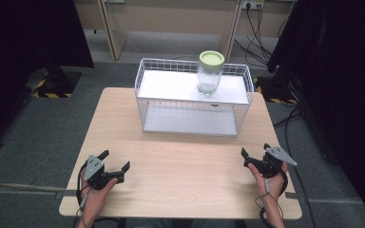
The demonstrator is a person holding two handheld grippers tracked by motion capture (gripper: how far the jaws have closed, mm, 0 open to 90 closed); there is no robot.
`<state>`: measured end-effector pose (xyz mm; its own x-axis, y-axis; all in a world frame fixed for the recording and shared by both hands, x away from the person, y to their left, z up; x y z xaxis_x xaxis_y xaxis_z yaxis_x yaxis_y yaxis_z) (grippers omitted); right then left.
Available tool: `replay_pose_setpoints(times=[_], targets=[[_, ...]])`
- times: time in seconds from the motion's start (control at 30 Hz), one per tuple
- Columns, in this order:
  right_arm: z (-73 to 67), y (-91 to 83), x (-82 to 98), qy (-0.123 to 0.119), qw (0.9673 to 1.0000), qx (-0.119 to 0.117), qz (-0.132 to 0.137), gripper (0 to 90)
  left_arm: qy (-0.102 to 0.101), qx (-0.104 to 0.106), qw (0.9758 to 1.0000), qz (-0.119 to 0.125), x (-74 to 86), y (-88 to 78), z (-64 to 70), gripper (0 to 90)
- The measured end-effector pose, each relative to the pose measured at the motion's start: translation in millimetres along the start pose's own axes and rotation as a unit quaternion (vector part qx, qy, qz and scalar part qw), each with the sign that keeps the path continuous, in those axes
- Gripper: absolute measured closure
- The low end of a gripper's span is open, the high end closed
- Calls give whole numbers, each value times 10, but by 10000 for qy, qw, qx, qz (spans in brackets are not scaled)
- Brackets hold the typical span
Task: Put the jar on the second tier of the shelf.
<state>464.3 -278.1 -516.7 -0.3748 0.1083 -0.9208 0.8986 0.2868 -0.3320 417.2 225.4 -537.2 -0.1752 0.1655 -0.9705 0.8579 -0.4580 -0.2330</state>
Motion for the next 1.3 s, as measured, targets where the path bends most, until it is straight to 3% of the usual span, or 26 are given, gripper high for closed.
replay_pose_setpoints(times=[1.3], targets=[[207, -23, 102, 40, 9995, 293, 79, 16, -6, -4, 10000, 1, 0, 1, 0, 7]])
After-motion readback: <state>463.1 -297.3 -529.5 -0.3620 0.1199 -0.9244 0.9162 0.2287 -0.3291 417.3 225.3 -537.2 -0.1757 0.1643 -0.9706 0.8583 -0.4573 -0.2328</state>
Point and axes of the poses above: each handheld gripper's, and its own axes: y roughly forward along the jaws, x roughly out of its underside, z roughly to its right, the point moved 8 cm from there along y, roughly forward along the jaws, and after that the axes turned 7 degrees about y, right-handed, at the moved point
